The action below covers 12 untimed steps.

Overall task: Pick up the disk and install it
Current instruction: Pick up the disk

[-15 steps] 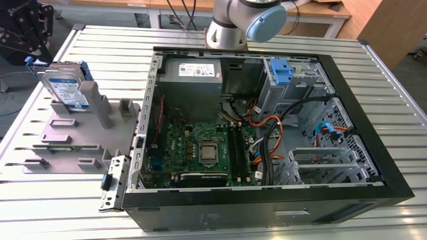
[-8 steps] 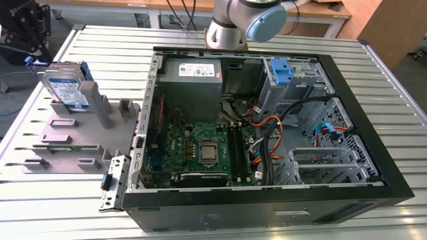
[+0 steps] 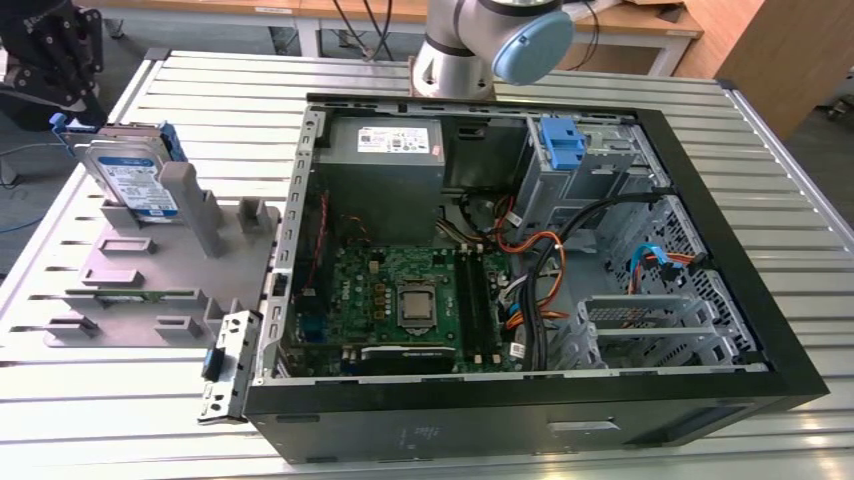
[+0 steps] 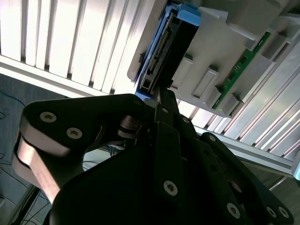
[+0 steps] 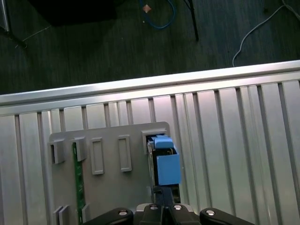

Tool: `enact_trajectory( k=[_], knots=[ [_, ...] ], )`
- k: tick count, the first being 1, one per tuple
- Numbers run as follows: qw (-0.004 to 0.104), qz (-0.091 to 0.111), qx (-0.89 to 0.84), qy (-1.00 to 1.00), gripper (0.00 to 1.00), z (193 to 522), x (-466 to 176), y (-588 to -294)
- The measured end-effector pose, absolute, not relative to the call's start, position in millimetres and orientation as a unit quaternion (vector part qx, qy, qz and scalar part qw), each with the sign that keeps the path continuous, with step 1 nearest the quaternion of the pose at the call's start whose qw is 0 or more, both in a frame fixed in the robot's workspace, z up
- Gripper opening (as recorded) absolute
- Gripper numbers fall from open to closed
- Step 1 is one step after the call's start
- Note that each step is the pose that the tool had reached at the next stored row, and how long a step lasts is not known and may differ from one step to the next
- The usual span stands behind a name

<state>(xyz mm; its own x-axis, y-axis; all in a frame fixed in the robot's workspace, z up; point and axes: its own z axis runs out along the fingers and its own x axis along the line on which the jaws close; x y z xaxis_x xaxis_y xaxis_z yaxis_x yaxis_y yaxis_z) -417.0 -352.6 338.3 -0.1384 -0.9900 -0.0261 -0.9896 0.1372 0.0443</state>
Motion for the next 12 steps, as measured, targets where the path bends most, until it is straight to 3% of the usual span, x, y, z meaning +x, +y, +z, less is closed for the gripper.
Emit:
enact_trajectory(
  k=[12],
  knots=[
    [0.005, -0.025, 0.663, -0.748, 0.11, 335.6, -407.4, -352.6]
  ],
)
